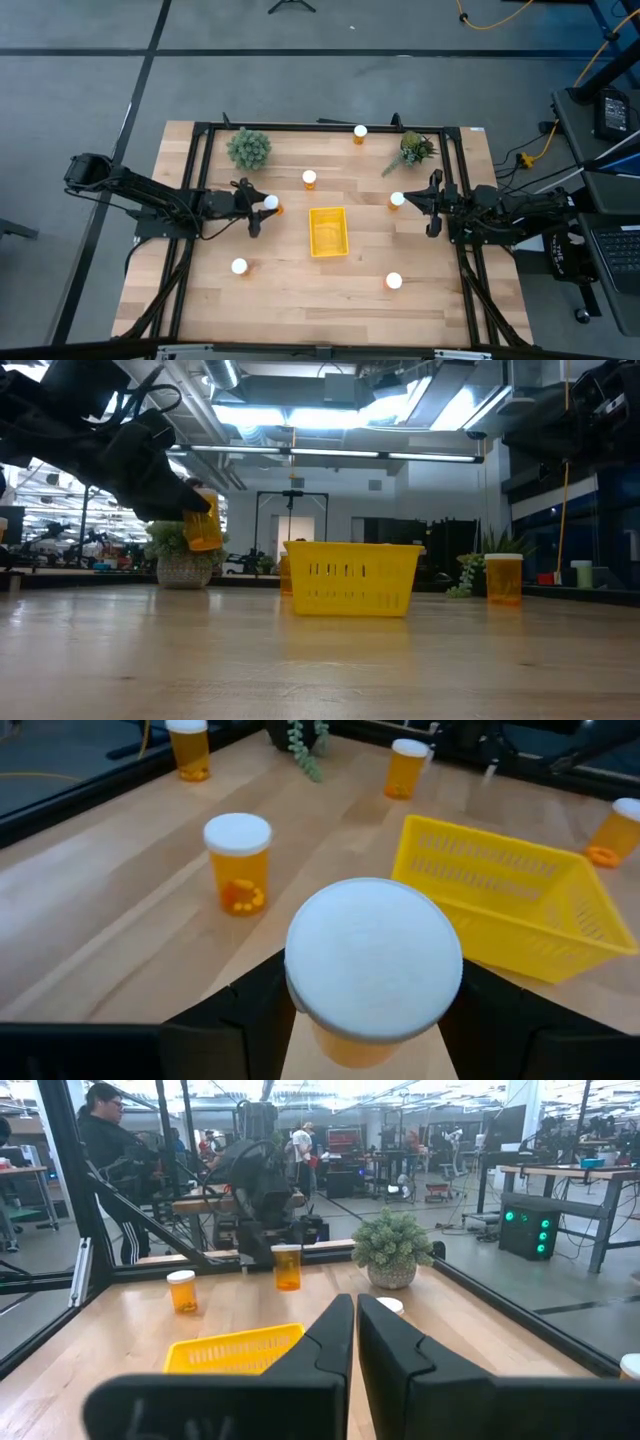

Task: Pick and place pill bottles into a basket
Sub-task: Put the orange pill bottle into the yellow bin

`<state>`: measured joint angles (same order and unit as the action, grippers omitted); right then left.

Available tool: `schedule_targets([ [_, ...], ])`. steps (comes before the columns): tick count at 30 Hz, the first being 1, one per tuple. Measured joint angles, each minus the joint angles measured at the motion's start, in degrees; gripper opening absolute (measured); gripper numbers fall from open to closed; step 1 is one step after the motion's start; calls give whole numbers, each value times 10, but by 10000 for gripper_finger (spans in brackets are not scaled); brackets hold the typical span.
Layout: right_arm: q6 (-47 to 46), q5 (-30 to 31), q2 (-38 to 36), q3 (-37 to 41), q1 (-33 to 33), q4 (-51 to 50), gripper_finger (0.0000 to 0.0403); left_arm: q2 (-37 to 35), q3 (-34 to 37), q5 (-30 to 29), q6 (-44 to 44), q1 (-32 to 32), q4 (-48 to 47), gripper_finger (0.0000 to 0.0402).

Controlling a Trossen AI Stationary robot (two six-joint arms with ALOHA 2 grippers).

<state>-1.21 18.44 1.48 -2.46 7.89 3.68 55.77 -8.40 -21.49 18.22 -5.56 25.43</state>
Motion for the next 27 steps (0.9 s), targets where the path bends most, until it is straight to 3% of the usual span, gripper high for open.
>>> schedule_targets([
  [8, 0, 0, 0, 0, 0, 15, 23, 0, -49, 35, -58, 0, -5, 207],
  [14, 2, 0, 0, 0, 0, 16, 23, 11, -109, 33, -95, 0, -66, 207],
  [27, 2, 0, 0, 0, 0, 18, 23, 186, -238, 46, -130, 1, -73, 207],
])
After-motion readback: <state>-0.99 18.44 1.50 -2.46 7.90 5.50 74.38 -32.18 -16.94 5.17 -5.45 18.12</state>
